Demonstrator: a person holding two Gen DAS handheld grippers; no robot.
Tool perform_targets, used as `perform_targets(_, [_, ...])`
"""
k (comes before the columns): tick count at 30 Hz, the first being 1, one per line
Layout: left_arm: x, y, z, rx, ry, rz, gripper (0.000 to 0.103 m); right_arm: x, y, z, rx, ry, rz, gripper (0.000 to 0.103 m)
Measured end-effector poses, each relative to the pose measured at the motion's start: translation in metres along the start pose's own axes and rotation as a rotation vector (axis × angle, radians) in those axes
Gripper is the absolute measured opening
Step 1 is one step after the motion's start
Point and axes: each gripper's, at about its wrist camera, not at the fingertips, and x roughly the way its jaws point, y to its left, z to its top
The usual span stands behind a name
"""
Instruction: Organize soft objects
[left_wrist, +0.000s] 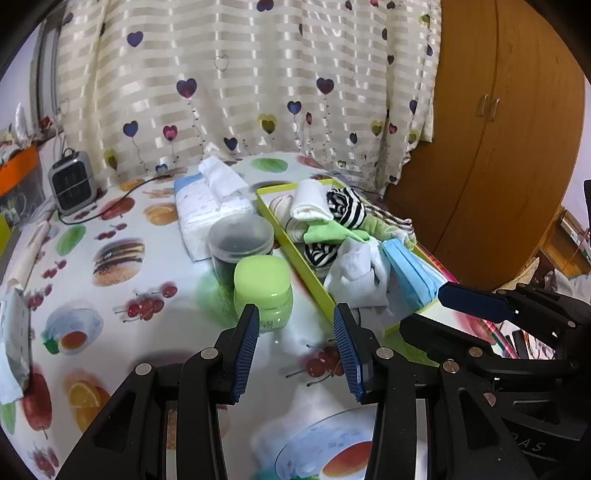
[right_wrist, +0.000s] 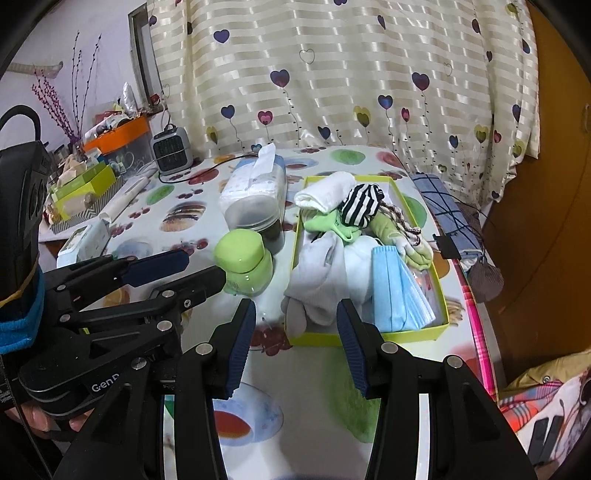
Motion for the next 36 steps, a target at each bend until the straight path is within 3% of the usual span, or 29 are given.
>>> perform_targets(36, [-0.0007, 0.0014, -0.0040, -0.013, 0.015, 0.008, 0.041, -0.0012, 0.0044, -0.0078, -0.003, 0.012, -0.006, 0.047])
